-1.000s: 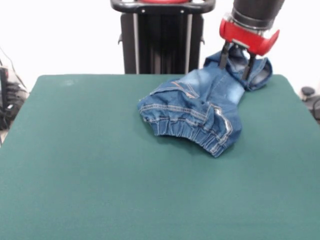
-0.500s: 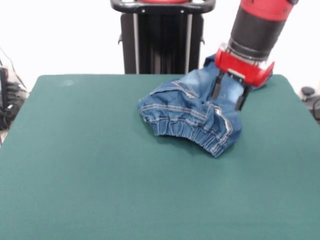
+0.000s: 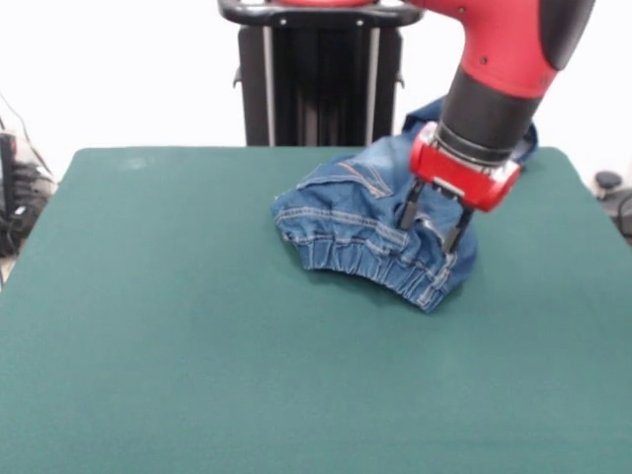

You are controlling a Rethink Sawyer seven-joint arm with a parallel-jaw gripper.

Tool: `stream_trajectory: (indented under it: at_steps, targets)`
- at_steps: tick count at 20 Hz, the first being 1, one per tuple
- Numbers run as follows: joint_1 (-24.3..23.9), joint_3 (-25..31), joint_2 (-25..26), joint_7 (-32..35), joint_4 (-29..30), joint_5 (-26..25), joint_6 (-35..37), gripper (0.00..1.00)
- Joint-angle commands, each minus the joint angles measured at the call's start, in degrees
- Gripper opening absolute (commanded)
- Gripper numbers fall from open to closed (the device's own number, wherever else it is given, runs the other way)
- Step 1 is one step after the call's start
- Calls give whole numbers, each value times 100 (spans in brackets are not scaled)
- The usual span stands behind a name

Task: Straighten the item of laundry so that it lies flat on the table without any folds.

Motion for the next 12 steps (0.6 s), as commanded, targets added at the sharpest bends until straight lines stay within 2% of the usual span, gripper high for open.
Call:
stream_trajectory:
  at_steps: [1, 8, 12]
  targets:
    - [-25, 237, 332, 758, 227, -322, -586, 100]
    - [-43, 205, 591, 688, 375, -582, -699, 100]
    - [-216, 441, 697, 509, 343, -678, -542, 100]
